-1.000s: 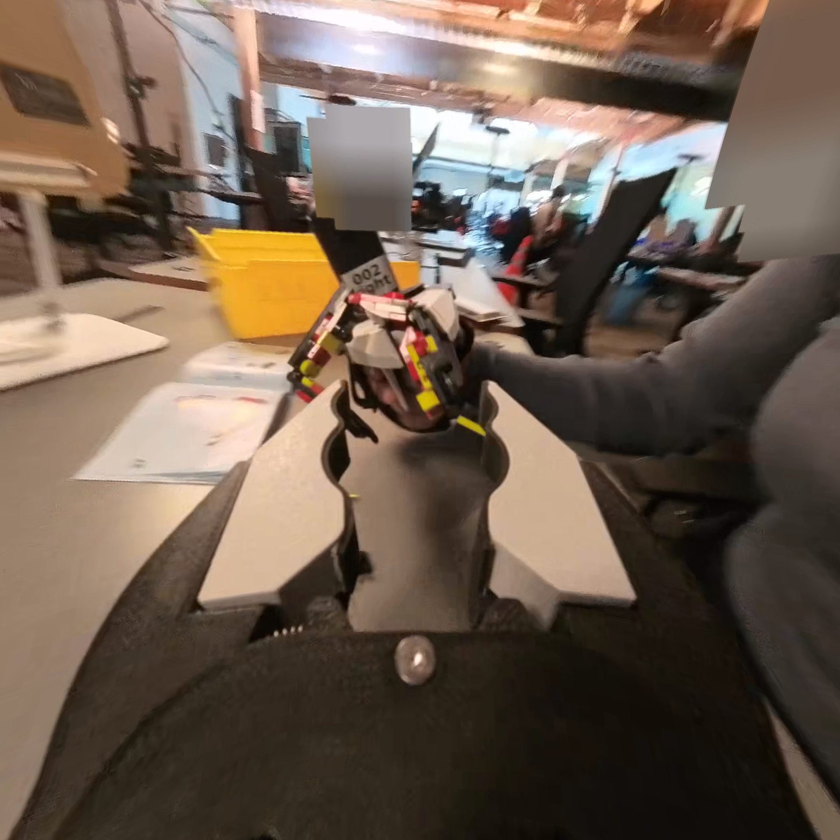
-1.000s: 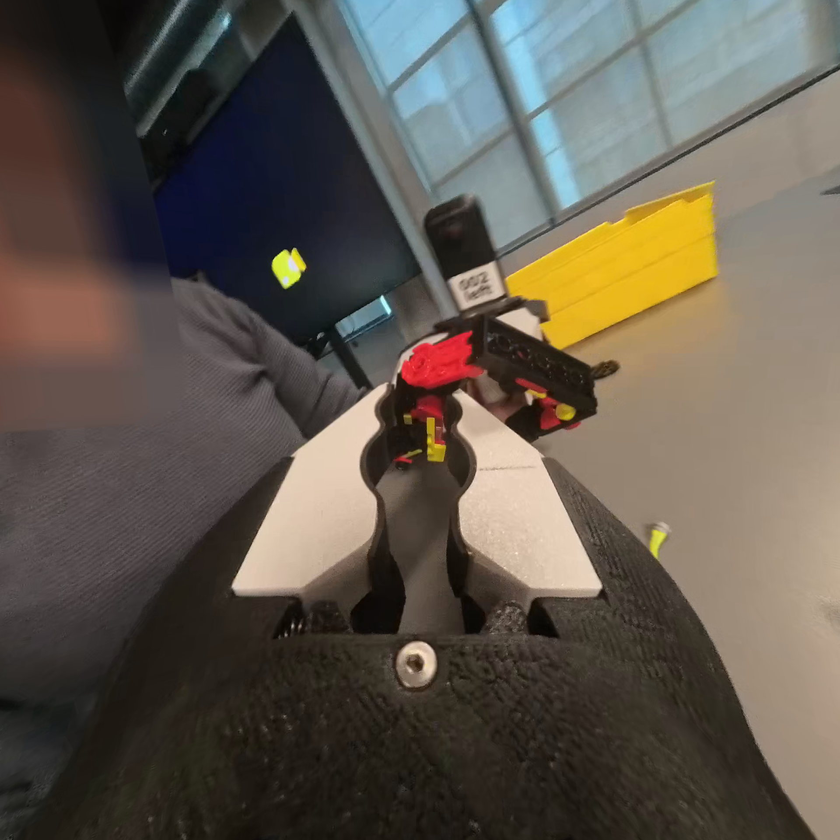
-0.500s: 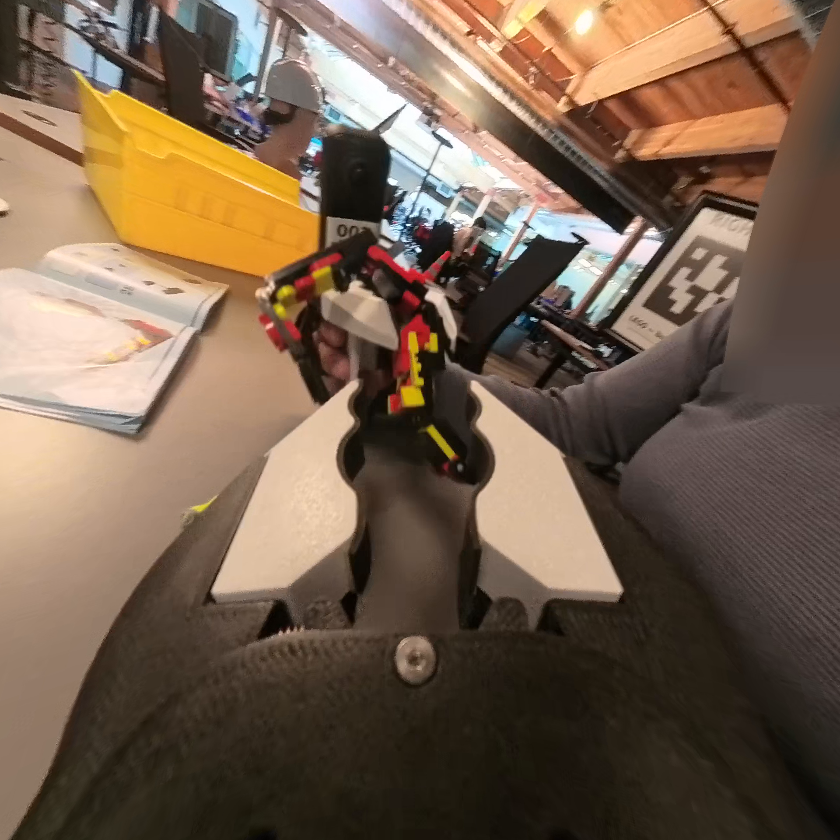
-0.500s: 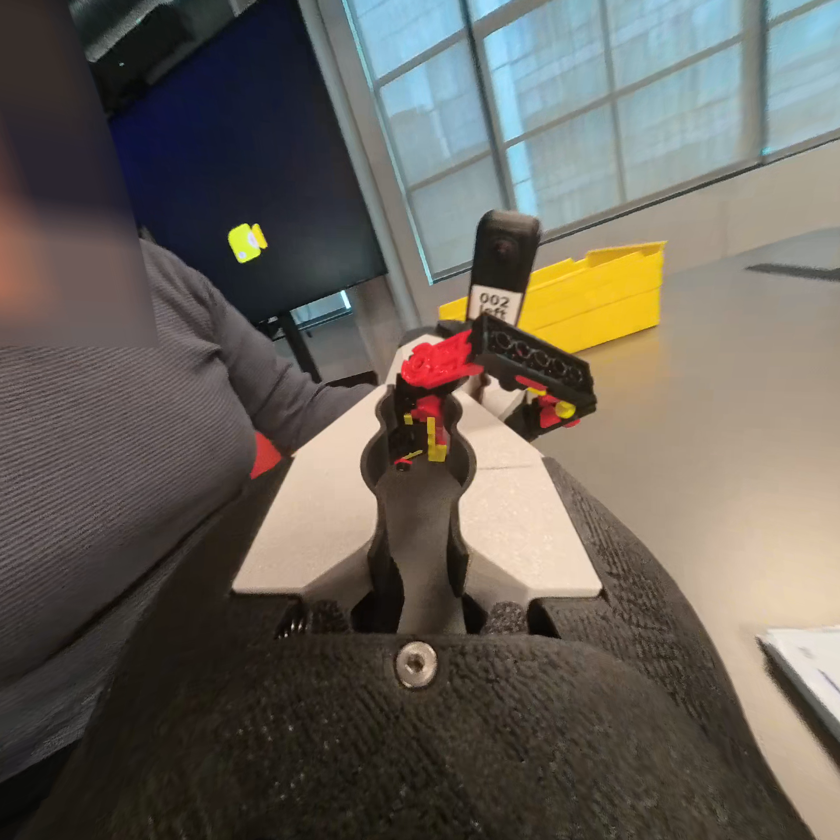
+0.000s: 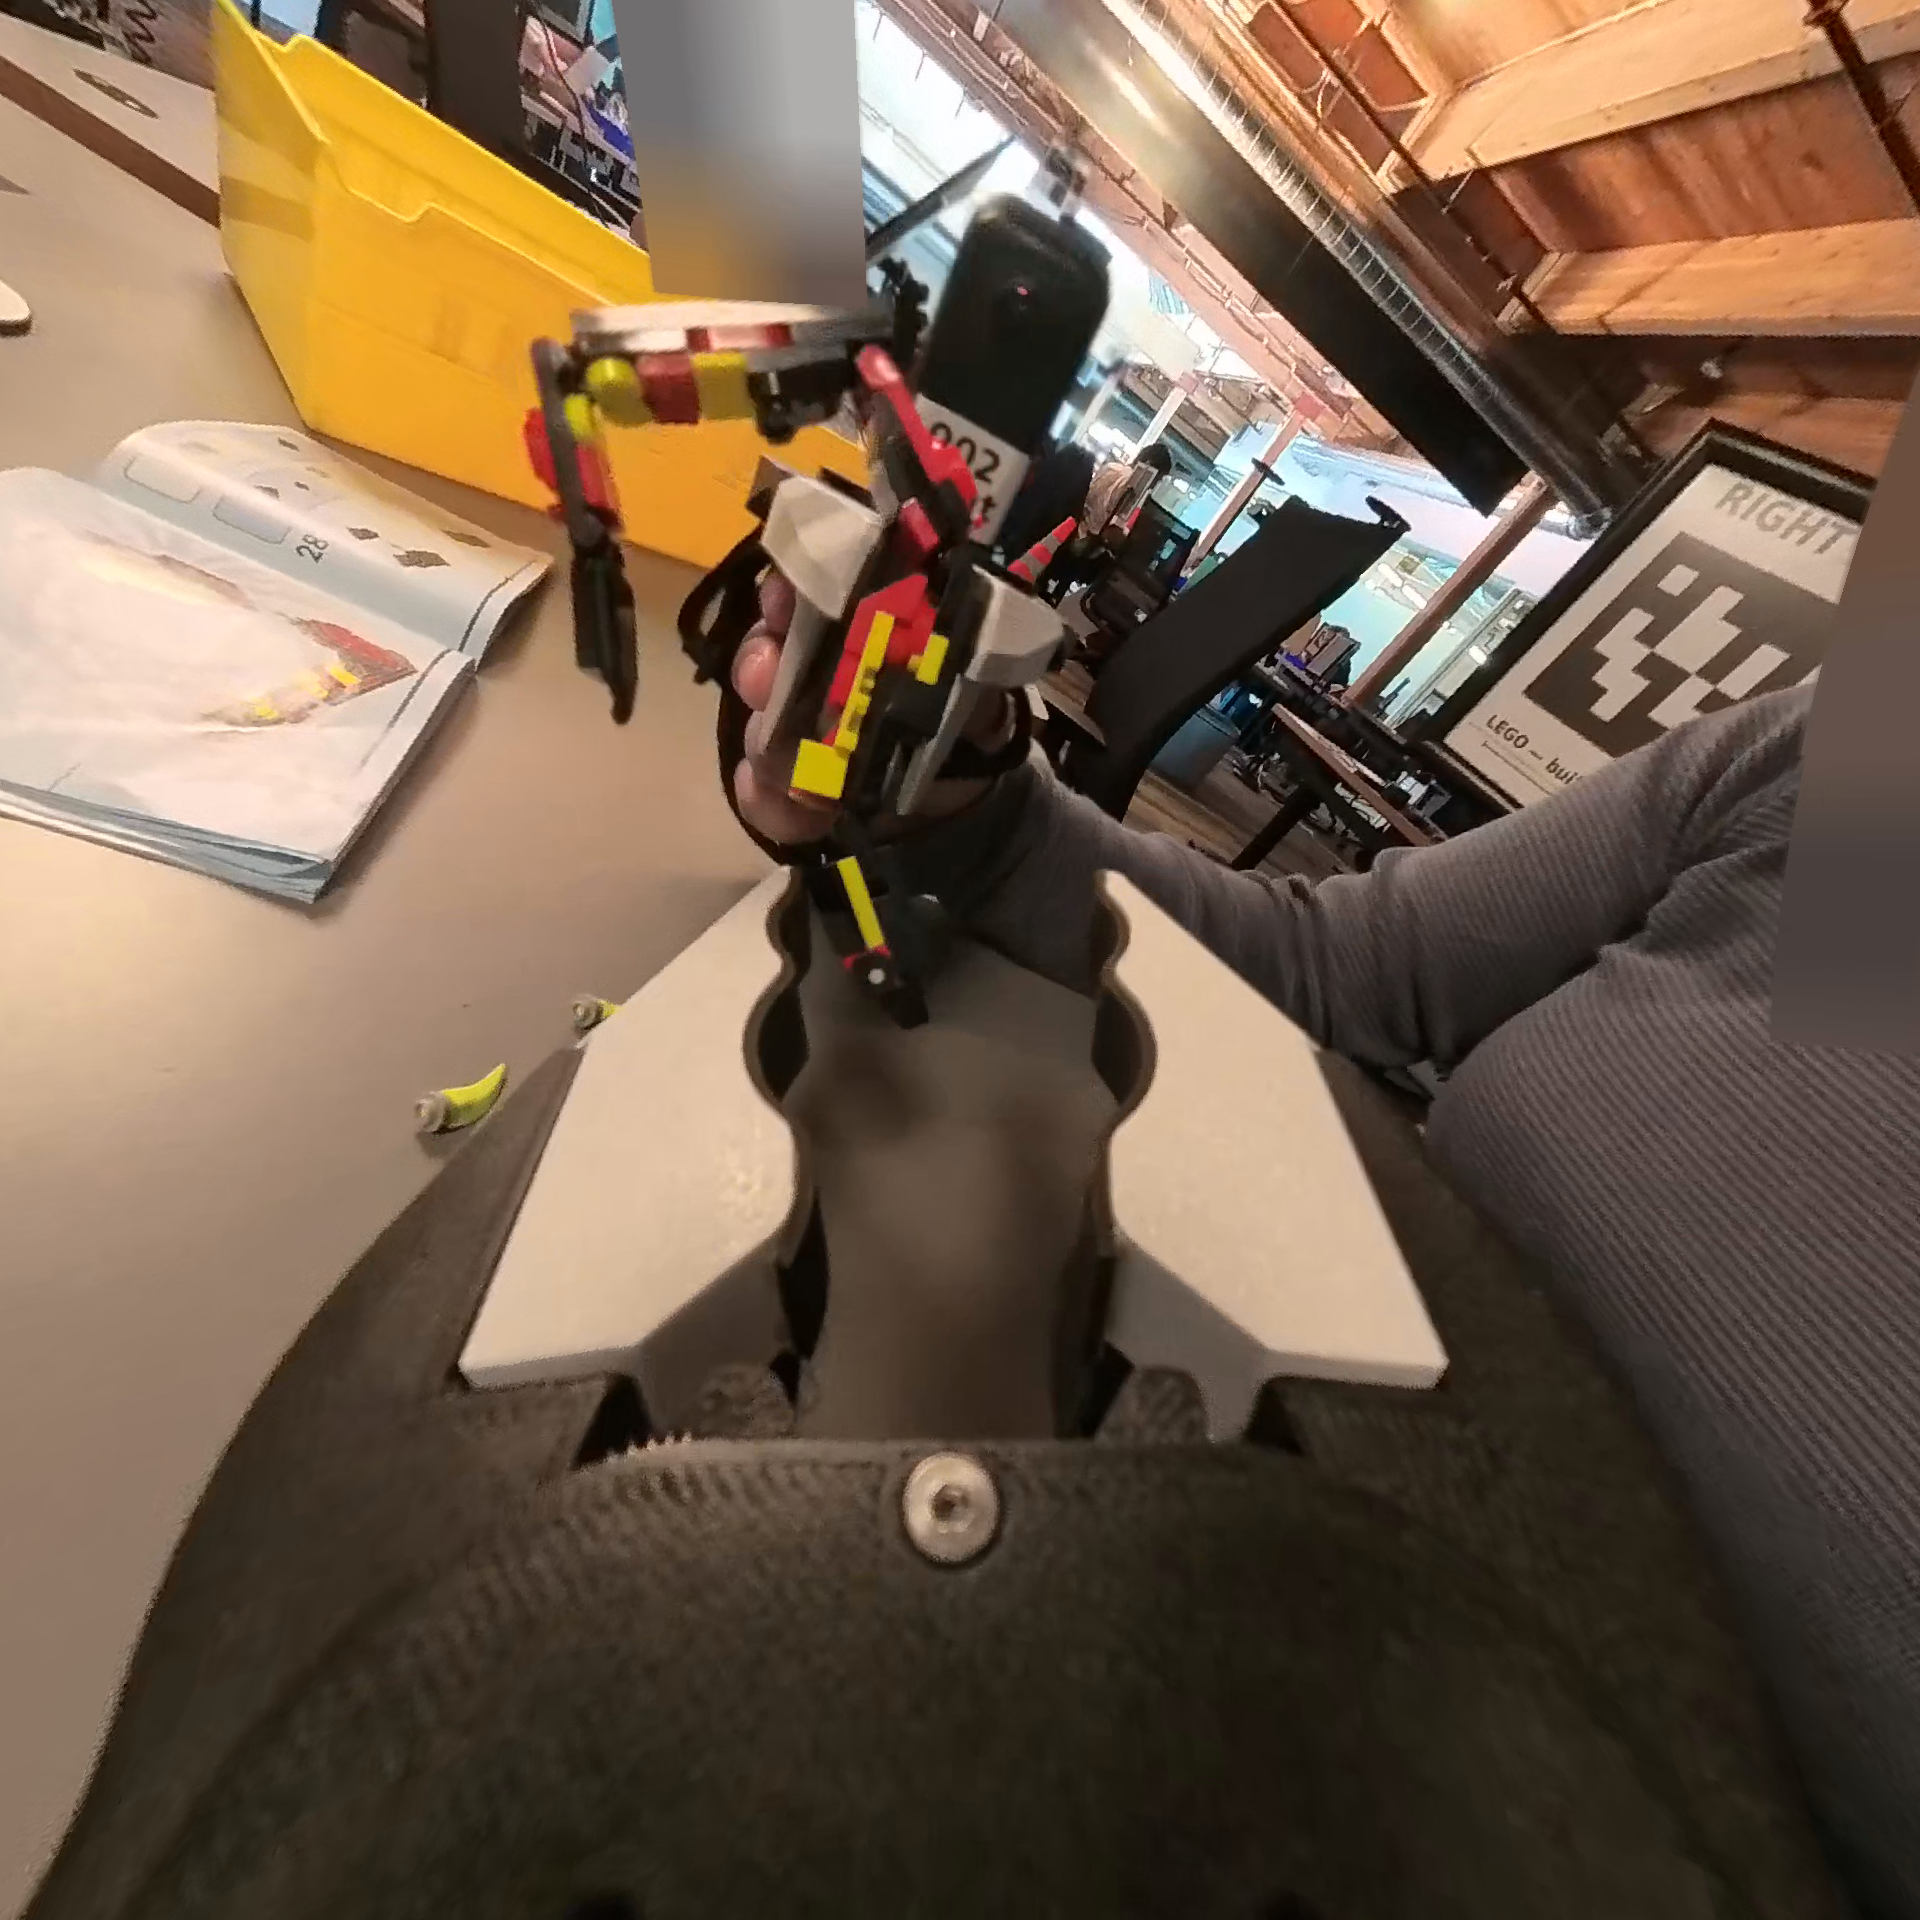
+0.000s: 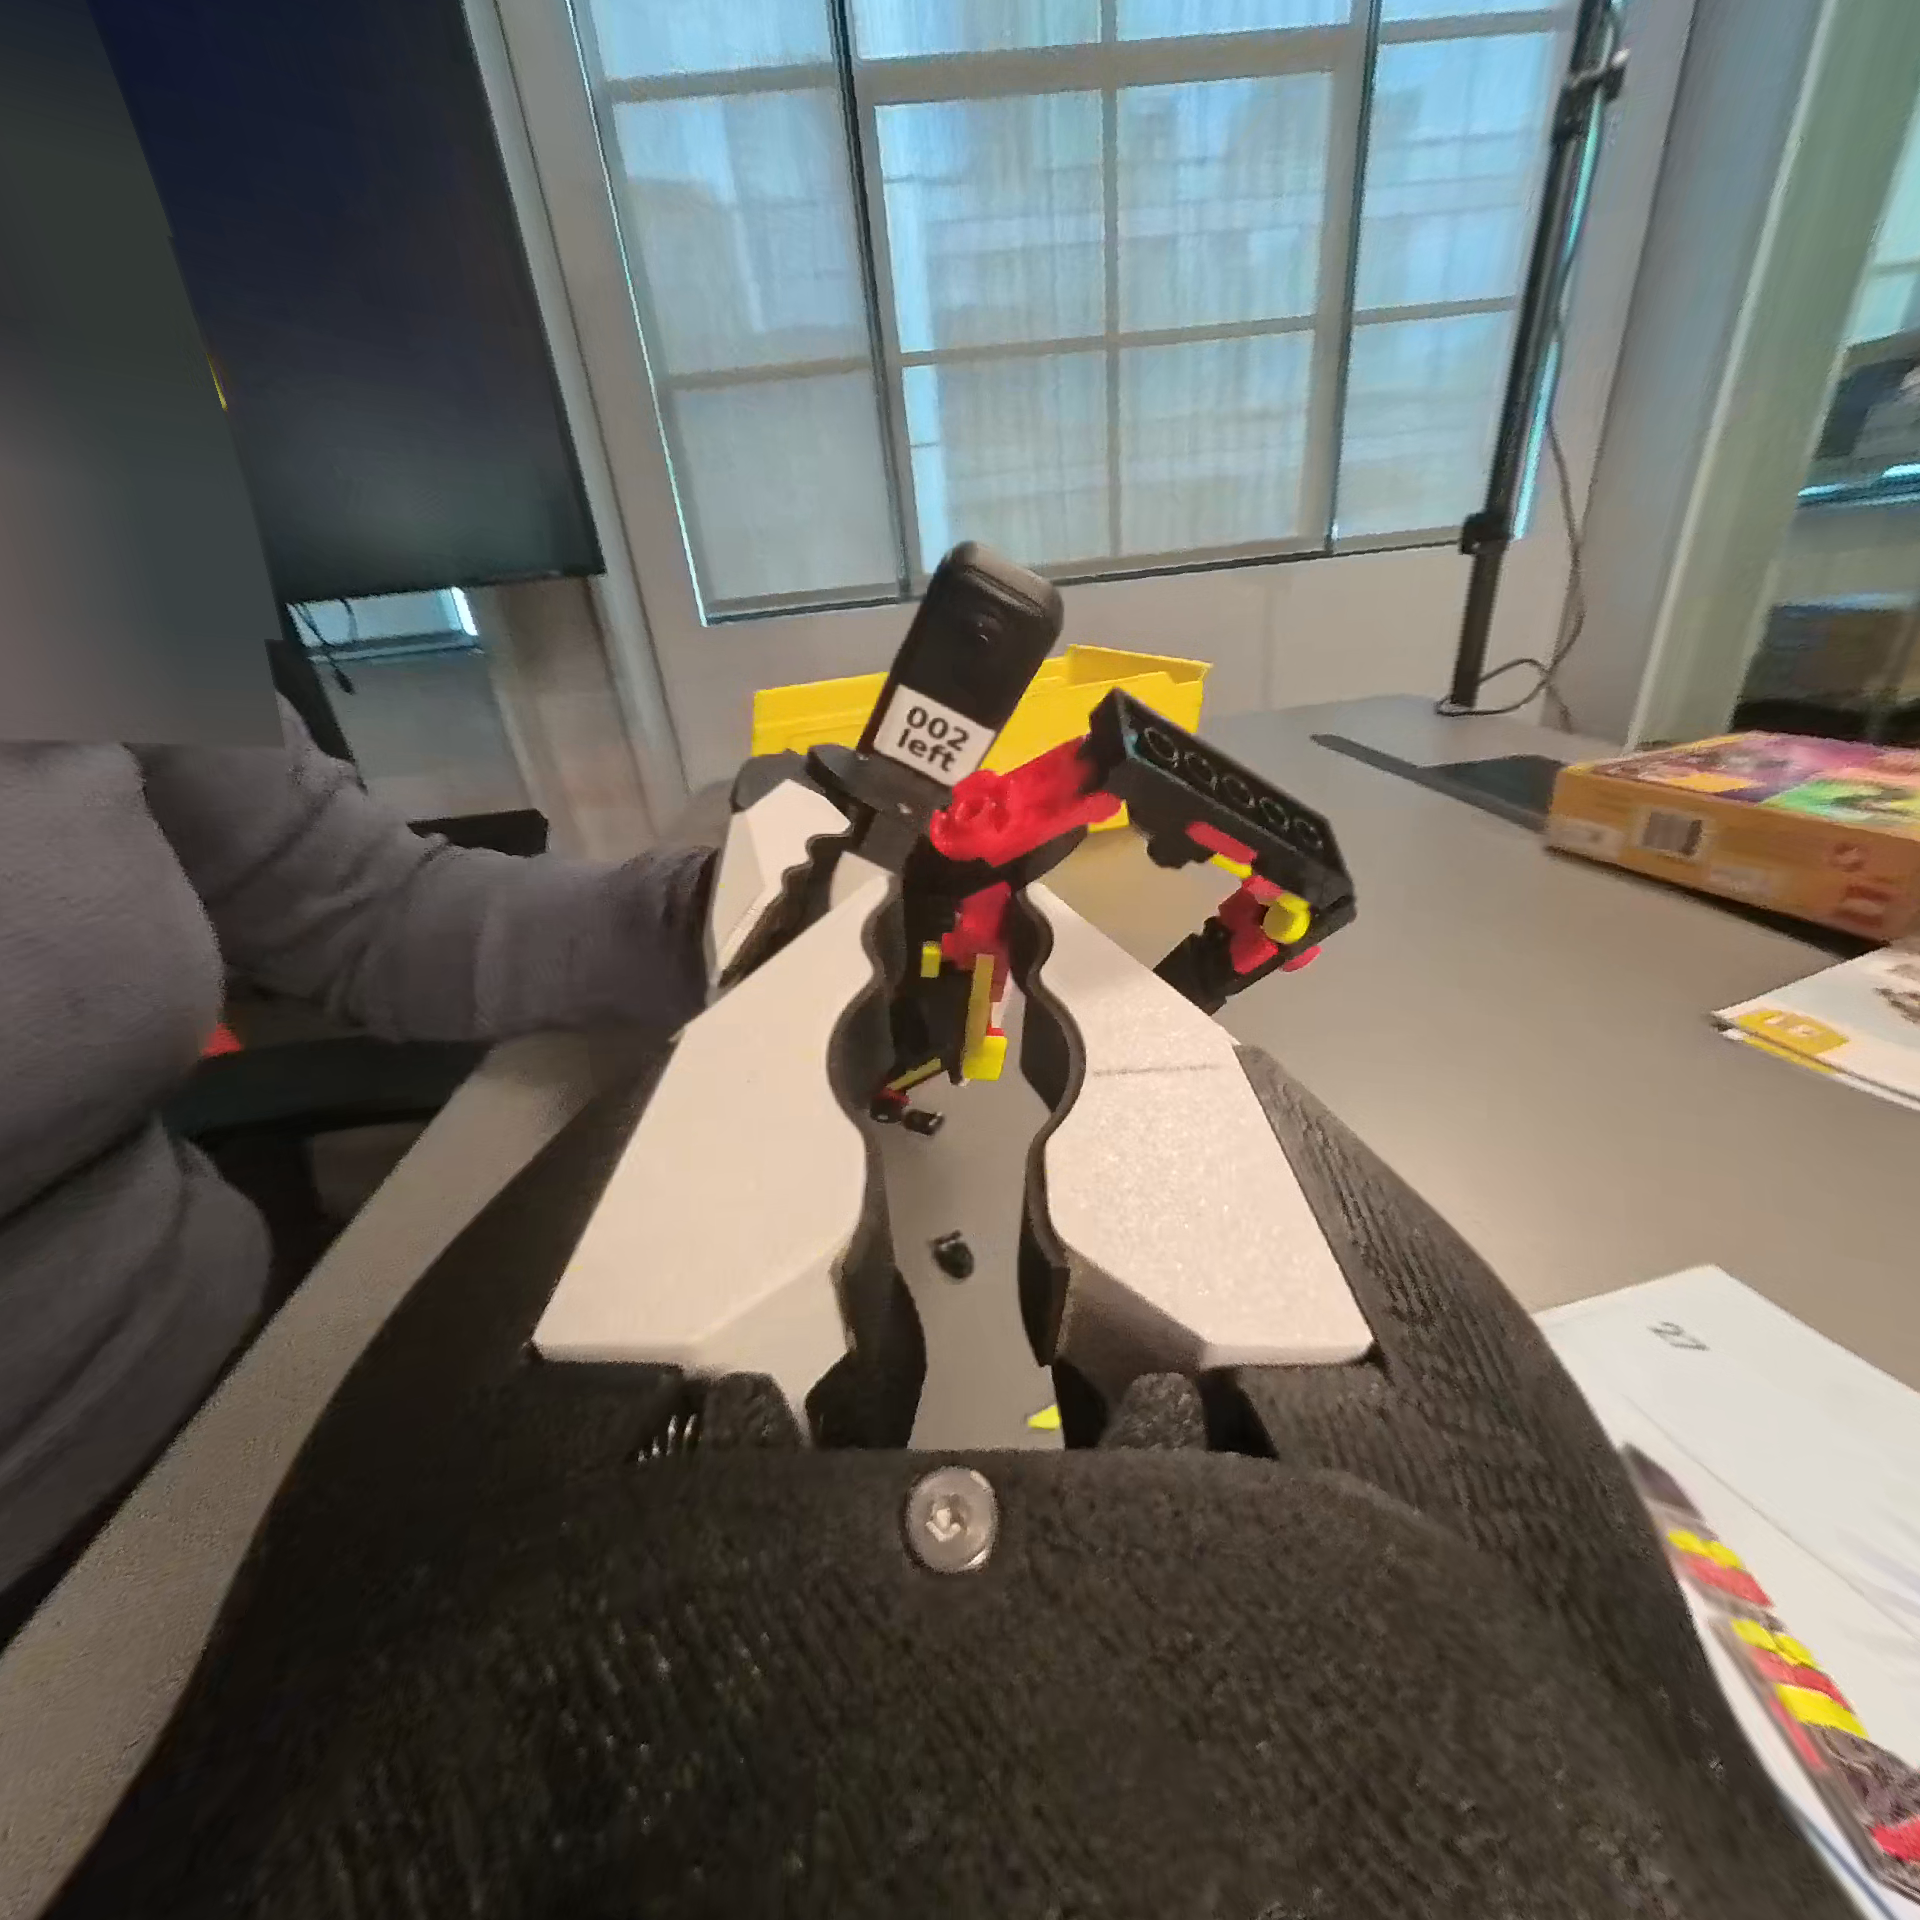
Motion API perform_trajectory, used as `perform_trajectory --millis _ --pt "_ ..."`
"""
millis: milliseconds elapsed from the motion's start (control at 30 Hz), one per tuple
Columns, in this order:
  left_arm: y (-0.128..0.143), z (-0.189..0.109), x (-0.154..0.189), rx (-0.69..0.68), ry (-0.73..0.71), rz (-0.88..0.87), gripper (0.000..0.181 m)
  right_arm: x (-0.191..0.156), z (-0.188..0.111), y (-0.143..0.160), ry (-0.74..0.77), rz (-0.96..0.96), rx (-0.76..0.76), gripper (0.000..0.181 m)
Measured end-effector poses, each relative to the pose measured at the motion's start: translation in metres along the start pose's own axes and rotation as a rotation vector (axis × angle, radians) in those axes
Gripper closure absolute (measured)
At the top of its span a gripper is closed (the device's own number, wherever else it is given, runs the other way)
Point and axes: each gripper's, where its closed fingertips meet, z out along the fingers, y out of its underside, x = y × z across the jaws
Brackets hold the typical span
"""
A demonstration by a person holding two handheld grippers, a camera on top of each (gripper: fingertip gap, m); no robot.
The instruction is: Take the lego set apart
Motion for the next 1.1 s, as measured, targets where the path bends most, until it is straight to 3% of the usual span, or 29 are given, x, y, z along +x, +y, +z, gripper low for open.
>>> perform_trajectory --millis 233,333,667,967,1033,1100 --pt "-0.004 0.007 0.0 0.076 0.103 -0.287 0.126 -0.003 0.006 0.001 0.085 -0.223 -0.04 0.165" --pt "-0.002 0.006 -0.003 0.087 0.161 -0.402 0.127 -0.003 0.009 0.002 0.099 -0.224 -0.045 0.166" --pt "0.016 0.01 -0.015 -0.023 0.052 -0.367 0.167 -0.004 0.008 -0.002 0.102 -0.223 -0.036 0.166" --pt "0.013 0.005 -0.021 0.036 0.109 -0.615 0.167 -0.005 0.015 0.008 0.22 -0.555 -0.16 0.167" --pt "0.01 0.003 -0.022 0.056 0.109 -0.608 0.167 -0.002 0.016 0.005 0.246 -0.536 -0.144 0.167" --pt "0.002 0.001 -0.016 0.088 0.14 -0.545 0.155 0.004 0.012 -0.001 0.265 -0.442 -0.094 0.167"
